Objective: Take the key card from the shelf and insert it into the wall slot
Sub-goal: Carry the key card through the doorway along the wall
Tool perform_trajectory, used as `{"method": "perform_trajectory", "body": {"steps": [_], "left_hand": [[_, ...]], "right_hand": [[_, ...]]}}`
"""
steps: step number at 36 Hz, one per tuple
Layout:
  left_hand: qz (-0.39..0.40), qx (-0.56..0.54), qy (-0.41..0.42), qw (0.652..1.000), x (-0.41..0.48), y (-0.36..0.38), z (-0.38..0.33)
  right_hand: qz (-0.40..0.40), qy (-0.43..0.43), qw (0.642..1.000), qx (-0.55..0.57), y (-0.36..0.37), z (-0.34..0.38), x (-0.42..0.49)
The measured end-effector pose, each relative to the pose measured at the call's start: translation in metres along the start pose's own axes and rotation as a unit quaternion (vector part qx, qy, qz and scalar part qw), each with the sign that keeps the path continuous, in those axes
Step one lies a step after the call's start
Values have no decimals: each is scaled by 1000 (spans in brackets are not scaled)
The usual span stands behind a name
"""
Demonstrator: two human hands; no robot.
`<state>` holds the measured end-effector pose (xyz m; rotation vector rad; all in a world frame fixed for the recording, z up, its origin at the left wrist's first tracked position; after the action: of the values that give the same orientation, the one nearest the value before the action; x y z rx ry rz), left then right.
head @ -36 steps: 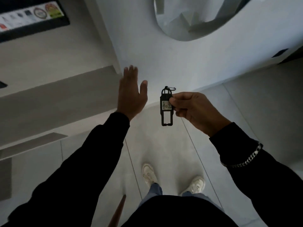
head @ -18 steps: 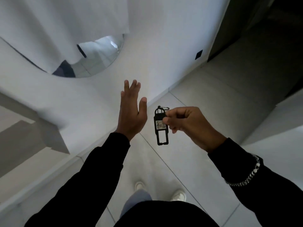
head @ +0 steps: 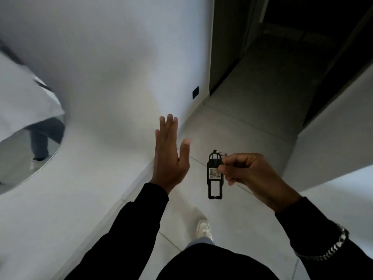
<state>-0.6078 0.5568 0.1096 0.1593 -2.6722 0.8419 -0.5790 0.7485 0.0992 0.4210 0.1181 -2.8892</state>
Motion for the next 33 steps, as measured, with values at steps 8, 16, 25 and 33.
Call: {"method": "perform_trajectory", "body": {"steps": [8,16,25,33], "left_hand": [[55,0,56,997,132,75,-20],[24,-12,56,998,239,159,-16],[-39,-1,32,999,371,232,-33],[-110,24,34,993,473,257,-39]], "right_hand": [[-45,-2,999,-29,-89,43,98],[-53,-18,998,-25,-188,74,217],[-22,-33,999,-8,-294,141,344],[22,-61,998,-13,-343,203,449]]}}
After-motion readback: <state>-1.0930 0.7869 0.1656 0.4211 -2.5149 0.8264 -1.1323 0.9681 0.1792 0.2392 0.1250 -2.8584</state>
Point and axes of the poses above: each hand's wrist, its own x-axis towards the middle knuckle, its own y-axis out of the palm, z = x × y, the point moved 8 cm from there along x, towards the middle knuckle, and after that the axes turned 8 degrees about -x, right-handed, at the moved point
